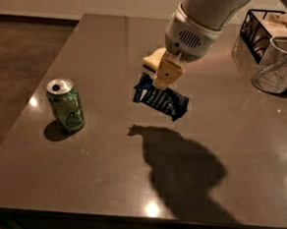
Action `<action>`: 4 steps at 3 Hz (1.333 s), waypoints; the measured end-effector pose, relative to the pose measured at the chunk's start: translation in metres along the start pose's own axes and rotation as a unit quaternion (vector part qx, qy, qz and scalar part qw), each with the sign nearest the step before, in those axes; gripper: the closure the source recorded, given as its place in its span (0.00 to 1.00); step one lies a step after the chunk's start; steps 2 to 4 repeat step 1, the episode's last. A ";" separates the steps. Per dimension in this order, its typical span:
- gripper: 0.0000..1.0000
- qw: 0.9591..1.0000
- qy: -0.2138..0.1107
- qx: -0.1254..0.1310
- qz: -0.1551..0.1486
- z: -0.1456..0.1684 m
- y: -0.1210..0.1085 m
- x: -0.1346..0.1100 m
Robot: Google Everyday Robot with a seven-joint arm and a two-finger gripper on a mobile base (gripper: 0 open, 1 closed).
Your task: Pick rxbar blueberry
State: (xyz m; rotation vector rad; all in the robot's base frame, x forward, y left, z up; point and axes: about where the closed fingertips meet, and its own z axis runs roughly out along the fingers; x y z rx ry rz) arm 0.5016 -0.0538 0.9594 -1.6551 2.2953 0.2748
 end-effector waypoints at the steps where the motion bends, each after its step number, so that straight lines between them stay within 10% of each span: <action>1: 1.00 1.000 0.000 0.000 0.000 0.000 0.000 0.000; 4: 1.00 1.000 0.000 0.000 0.000 0.000 0.000 0.000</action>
Offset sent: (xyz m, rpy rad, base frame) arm 0.0000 0.0000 0.0000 0.0000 0.0000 0.0000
